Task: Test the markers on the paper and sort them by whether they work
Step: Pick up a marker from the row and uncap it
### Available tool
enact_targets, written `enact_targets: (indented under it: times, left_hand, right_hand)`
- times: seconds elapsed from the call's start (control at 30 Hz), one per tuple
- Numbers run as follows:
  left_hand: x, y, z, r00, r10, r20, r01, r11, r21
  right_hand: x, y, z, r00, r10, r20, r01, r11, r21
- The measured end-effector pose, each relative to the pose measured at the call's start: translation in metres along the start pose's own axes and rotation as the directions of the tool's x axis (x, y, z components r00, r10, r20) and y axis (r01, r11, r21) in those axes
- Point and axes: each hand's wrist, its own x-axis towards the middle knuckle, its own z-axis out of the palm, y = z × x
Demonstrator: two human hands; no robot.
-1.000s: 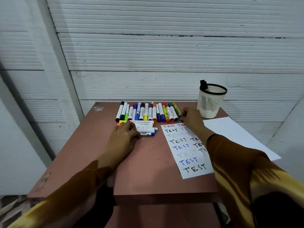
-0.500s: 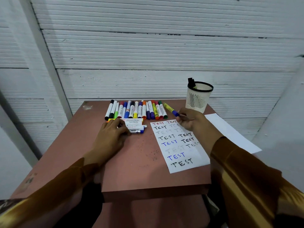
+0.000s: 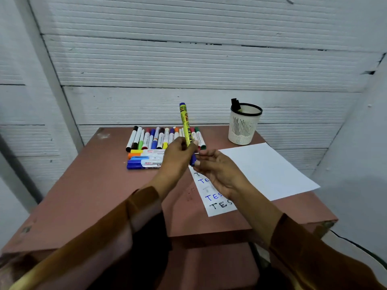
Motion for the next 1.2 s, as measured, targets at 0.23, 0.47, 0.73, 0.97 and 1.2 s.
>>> enact_targets:
  times: [0.23,0.47,0.73,0.97,1.2]
  left_hand:
    - [-0.010,-0.011,0.011,0.924,0.337,0.179,-0.379,0.866,0.328]
    - [-0.016,-0.003,0.023,0.845,0.450,0.289,-0.534,0.718,0.447]
    - [-0.026,0.005,0.033,0.862,0.281,0.423,-0.441,0.827,0.349]
    - [-0.031,0.003,0.031,0.874,0.368,0.318,-0.473,0.794,0.382]
    - [-0.041,0.012,0.035,0.920,0.248,0.305,-0.294,0.949,0.117]
  right_hand:
    - [-0.012,-0.028,-0.024,0.991,-0.067,0.117,0.087,0.979,-0.182]
    - [-0.015,-0.032,-0.039,0.986,-0.161,0.043,0.164,0.983,-0.077]
    - [-0.022,-0.036,-0.054,0.968,-0.242,0.061,0.249,0.958,-0.142]
    - [-0.024,-0.034,-0.055,0.964,-0.226,0.137,0.237,0.969,-0.074]
    - [-0.026,-0.035,-0.057,0.955,-0.252,0.157,0.268,0.959,-0.088]
